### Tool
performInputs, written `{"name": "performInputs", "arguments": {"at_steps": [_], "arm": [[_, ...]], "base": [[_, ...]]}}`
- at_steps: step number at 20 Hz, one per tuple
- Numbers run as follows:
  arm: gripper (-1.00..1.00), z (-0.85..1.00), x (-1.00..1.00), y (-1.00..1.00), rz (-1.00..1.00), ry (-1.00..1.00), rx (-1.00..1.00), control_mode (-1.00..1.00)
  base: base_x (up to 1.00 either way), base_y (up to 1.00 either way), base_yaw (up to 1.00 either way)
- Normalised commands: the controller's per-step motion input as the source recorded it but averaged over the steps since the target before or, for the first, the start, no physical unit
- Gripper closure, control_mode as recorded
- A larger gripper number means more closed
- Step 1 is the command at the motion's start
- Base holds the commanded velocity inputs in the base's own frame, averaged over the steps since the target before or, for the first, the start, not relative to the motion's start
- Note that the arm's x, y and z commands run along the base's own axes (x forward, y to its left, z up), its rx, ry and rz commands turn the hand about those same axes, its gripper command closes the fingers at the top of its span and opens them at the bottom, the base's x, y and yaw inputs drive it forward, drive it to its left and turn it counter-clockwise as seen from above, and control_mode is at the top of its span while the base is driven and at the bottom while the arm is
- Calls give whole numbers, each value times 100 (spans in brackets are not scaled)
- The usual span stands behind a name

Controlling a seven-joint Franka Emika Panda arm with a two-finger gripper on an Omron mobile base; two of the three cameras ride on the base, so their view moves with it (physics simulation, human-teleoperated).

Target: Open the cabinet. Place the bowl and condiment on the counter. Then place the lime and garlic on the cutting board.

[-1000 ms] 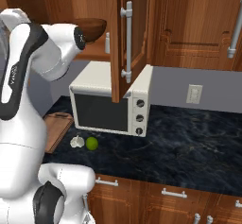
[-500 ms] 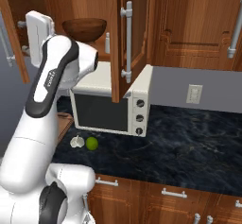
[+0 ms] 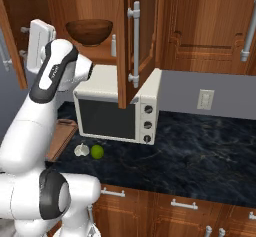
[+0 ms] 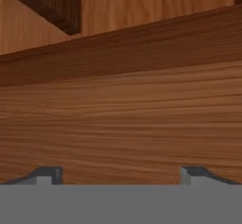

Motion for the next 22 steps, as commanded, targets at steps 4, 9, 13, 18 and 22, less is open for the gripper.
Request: {"name": "performInputs", "arguments": {"at_steps": [4,9,13,18,22], "arm": [[-100,-12,0,100,11,6,-4,-100],[-100,-3,-10,100,12,1,-10,-100],[-100,-13,0,100,4,1,-13,-100],[-100,-7,0,80,0,3,-5,-100],[-100,-8,-43,-54,-17,0,1,-100]], "base": [[0,0,0],[0,0,0],[0,0,0],[0,0,0],[0,0,0]]}}
